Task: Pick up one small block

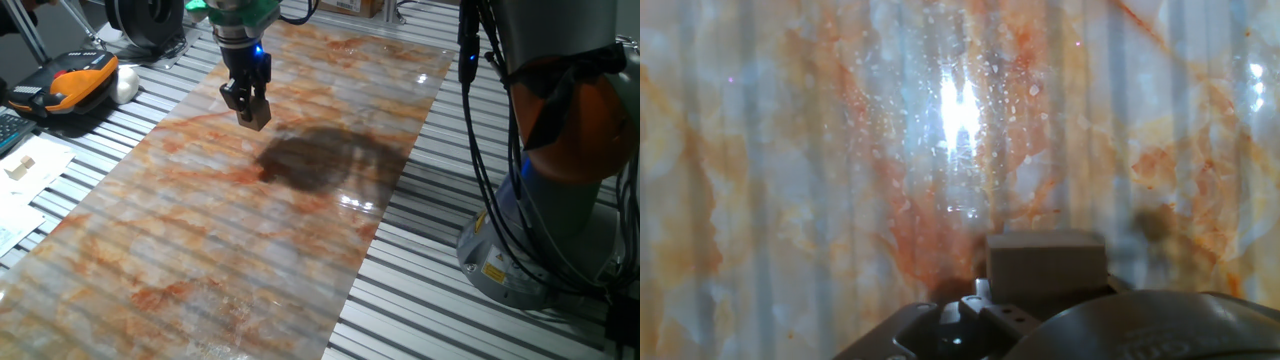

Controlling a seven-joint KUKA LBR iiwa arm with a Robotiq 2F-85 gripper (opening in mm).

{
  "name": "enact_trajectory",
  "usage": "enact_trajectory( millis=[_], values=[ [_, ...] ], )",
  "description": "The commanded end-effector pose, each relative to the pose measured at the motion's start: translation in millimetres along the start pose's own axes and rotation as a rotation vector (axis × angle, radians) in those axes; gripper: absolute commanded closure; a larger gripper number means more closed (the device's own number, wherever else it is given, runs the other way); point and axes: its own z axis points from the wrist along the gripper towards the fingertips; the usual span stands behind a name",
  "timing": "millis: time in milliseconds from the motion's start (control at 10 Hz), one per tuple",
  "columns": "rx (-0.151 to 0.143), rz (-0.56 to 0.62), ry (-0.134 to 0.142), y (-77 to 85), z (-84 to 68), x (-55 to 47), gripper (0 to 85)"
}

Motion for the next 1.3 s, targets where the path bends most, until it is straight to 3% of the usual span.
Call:
enact_trajectory(
  millis=[0, 500, 900, 1000, 1200],
  values=[
    [0.010, -0.003, -0.003, 0.2, 0.1, 0.0, 85.0],
    [0.037, -0.008, 0.000, 0.8, 1.0, -0.5, 85.0],
    [0.029, 0.009, -0.003, 1.8, 2.1, -0.3, 85.0],
    [0.026, 0.012, -0.006, 1.8, 2.2, -0.4, 68.0],
    [0.021, 0.011, -0.006, 1.7, 2.3, -0.6, 68.0]
  ],
)
